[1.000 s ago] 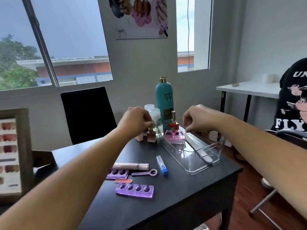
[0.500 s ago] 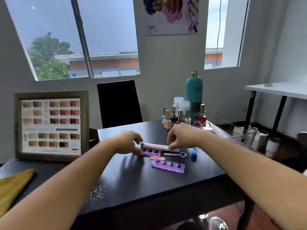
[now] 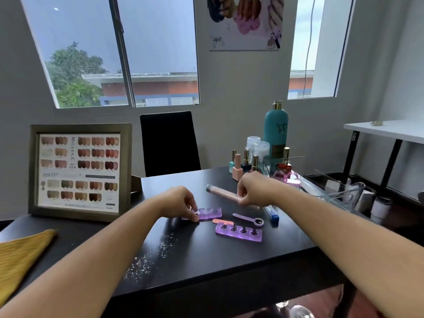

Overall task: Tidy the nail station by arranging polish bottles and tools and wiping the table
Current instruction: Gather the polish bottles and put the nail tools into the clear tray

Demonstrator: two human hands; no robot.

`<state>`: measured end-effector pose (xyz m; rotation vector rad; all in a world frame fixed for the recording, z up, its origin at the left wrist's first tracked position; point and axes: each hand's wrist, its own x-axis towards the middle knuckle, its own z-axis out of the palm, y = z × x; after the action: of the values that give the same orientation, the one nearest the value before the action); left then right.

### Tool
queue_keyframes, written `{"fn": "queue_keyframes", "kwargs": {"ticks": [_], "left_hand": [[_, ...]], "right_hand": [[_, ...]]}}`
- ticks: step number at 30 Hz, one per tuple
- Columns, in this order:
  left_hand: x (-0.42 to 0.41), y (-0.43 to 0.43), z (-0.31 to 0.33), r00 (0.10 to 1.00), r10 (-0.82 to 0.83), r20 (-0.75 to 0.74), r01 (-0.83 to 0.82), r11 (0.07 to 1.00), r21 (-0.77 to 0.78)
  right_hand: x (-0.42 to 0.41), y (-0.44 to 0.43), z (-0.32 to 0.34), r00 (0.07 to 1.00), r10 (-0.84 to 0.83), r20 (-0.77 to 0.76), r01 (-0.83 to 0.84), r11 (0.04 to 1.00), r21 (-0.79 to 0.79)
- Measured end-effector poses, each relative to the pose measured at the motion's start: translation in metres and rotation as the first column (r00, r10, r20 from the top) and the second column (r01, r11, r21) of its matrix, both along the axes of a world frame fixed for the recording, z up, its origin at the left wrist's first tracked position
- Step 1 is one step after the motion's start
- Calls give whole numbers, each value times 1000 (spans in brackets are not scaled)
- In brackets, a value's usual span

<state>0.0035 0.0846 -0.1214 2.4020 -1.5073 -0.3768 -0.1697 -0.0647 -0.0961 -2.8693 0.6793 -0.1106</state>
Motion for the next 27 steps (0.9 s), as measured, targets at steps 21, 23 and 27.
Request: {"fn": "queue_keyframes", "kwargs": {"ticks": [21,23,27], "left_hand": [[-98,-157,66,937,-341,80,346,860,-374],[-104,-170,56,917,-386,96,397,868,-297],[-105,-188,40,893,-429,134,447,877,-173]], "right_hand": [[-108,-117,40,916,-400,-38,387,854,349],[-105,-118,33,920,-377,-110,390,846,363],[-103,-116,27,890,-332,-314,424,855,299]]}}
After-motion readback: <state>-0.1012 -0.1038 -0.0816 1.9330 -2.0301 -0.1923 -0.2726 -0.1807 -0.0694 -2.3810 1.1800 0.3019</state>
